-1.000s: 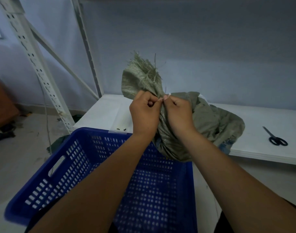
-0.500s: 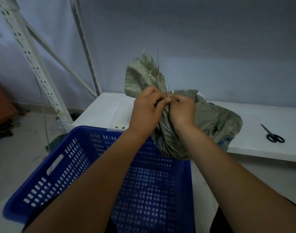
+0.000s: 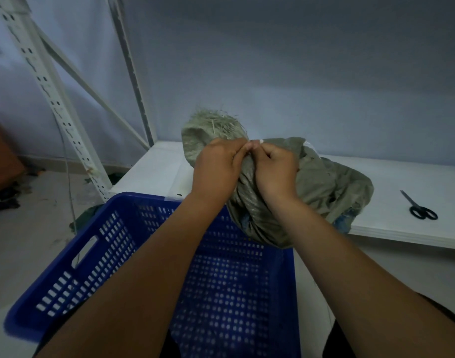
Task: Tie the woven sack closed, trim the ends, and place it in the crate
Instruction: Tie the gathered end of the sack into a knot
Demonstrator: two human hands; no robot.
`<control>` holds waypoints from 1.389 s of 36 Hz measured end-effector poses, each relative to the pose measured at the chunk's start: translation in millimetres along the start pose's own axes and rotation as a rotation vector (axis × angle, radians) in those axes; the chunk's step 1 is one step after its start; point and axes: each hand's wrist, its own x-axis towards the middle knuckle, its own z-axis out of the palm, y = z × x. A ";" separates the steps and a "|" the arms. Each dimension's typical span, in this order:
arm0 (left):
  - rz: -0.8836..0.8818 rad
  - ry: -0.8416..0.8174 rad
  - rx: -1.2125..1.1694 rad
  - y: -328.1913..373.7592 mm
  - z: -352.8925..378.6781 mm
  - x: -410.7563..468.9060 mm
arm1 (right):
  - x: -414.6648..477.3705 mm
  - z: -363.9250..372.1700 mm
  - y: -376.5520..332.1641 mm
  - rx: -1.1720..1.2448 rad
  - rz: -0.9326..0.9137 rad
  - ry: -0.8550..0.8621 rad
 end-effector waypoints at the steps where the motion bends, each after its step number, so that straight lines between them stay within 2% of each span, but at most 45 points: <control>1: 0.015 -0.005 0.022 -0.2 -0.7 -0.3 | -0.5 0.3 0.2 0.000 -0.005 -0.009; 7: 0.077 -0.050 0.137 -1.4 0.0 -0.9 | 0.1 1.0 2.0 -0.012 -0.019 -0.043; 11: 0.091 -0.020 0.152 0.0 1.1 -1.4 | 0.1 1.7 2.4 -0.036 0.001 -0.057; 30: 0.091 -0.020 0.115 6.5 1.0 -0.6 | 4.5 0.2 1.3 0.046 -0.048 -0.010; 50: 0.078 -0.002 0.121 7.7 0.4 -1.2 | 2.0 -0.2 3.0 0.089 -0.110 -0.093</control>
